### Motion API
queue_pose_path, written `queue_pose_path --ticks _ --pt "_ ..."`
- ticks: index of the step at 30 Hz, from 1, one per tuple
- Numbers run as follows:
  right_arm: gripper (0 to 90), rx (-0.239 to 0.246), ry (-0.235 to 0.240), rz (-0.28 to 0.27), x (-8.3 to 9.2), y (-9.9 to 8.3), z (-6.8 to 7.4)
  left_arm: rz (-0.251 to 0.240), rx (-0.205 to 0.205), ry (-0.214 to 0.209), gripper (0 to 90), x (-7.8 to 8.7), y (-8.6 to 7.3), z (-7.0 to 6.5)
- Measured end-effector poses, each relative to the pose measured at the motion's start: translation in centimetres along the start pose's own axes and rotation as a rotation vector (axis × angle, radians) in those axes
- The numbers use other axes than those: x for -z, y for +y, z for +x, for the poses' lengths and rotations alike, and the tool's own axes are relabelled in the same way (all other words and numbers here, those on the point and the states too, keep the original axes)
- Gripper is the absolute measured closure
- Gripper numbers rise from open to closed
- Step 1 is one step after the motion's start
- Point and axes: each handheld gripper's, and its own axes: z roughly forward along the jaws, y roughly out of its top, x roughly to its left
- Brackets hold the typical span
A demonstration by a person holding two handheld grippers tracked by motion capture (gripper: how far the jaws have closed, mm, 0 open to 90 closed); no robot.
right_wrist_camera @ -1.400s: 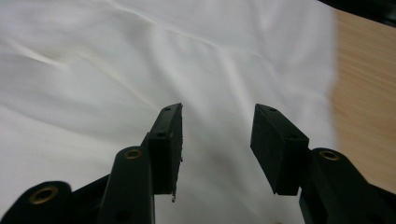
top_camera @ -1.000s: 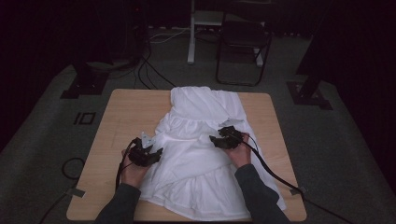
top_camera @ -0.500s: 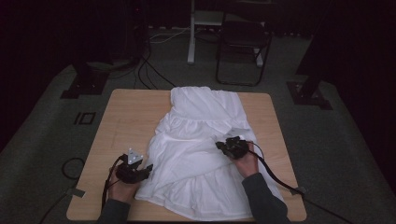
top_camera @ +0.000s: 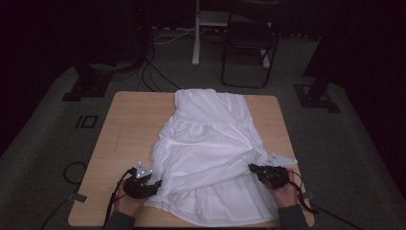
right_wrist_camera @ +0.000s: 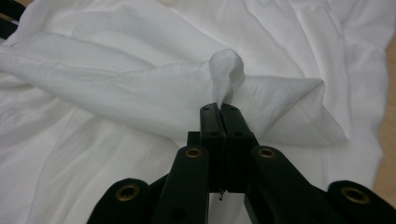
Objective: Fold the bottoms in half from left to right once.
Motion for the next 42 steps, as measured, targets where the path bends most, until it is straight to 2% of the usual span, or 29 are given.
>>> queue_pose_path --ticks 1,2,4,5,7,9,12,14,15,18,21,22,23,24,25,27,28,31,34,38,40,42 --pt "89.0 -0.009 -0.004 -0.003 0.4 -0.4 0.0 -0.002 -0.018 -0.013 53.7 0.1 0.0 -0.2" --pt "88.9 -0.016 -0.006 -0.004 0.8 -0.8 -0.1 -0.005 -0.034 -0.03 70.0 0.2 0.1 -0.5" --pt "88.9 -0.023 -0.013 -0.008 1.4 -1.5 -0.1 -0.044 -0.056 -0.072 90.0 0.9 0.2 -1.0" --pt "89.0 -0.024 -0.017 -0.008 1.7 -1.8 0.0 -0.069 -0.058 -0.098 90.0 1.4 0.4 -1.2" --pt "89.0 -0.027 -0.025 -0.017 2.5 -2.1 0.0 -0.115 -0.071 -0.11 90.0 2.9 0.7 -1.7" --pt "89.0 -0.033 -0.034 -0.04 3.6 -2.3 0.1 -0.162 -0.062 -0.139 90.0 4.2 0.8 -2.1" --pt "89.1 -0.046 -0.06 -0.102 5.8 -2.5 0.1 -0.206 -0.081 -0.161 90.0 6.2 0.9 -2.7" --pt "89.1 -0.078 -0.068 -0.152 7.5 -2.9 0.0 -0.222 -0.087 -0.162 90.0 7.2 0.9 -2.8" --pt "89.1 -0.088 -0.083 -0.168 8.4 -3.4 0.0 -0.214 -0.097 -0.147 90.0 7.4 0.8 -2.8" --pt "89.1 -0.122 -0.098 -0.164 9.6 -5.3 -0.1 -0.188 -0.089 -0.132 90.0 6.7 0.7 -2.5" --pt "89.0 -0.16 -0.124 -0.094 9.6 -8.0 -0.7 -0.168 -0.083 -0.123 89.9 5.6 0.6 -2.4" --pt "89.0 -0.175 -0.134 -0.061 9.3 -8.9 -0.9 -0.162 -0.076 -0.119 82.6 5.3 0.6 -2.4" --pt "88.9 -0.187 -0.139 -0.035 8.9 -9.7 -1.2 -0.156 -0.072 -0.109 82.6 4.9 0.6 -2.4" --pt "87.4 -0.206 -0.147 0.008 8.1 -10.7 -1.5 -0.148 -0.066 -0.106 73.0 4.5 0.6 -2.4" --pt "87.4 -0.206 -0.147 0.008 8.1 -10.7 -1.5 -0.143 -0.052 -0.111 73.0 4.2 0.7 -2.4" --pt "72.9 -0.214 -0.154 0.023 7.7 -10.8 -1.5 -0.132 -0.039 -0.106 62.8 3.8 0.7 -2.5" --pt "67.8 -0.202 -0.168 0.009 7.8 -10.3 -1.4 -0.133 -0.037 -0.105 56.1 3.7 0.7 -2.7" --pt "57.2 -0.195 -0.164 -0.023 8.2 -9.8 -1.3 -0.113 -0.04 -0.115 51.9 3.4 0.2 -3.2" --pt "49.7 -0.188 -0.132 -0.041 8.3 -9.1 -1.1 -0.093 -0.038 -0.129 48.0 3.3 -0.6 -3.7" --pt "45.2 -0.18 -0.1 -0.022 7.4 -9.0 -0.9 -0.073 -0.04 -0.155 45.3 3.5 -1.8 -4.2" --pt "43.6 -0.174 -0.082 -0.007 6.9 -9.0 -0.7 -0.056 -0.038 -0.183 43.1 3.5 -2.3 -4.5" --pt "45.1 -0.163 -0.077 0.02 6.3 -9.1 -0.4 -0.029 -0.05 -0.202 41.7 3.2 -2.9 -5.2"
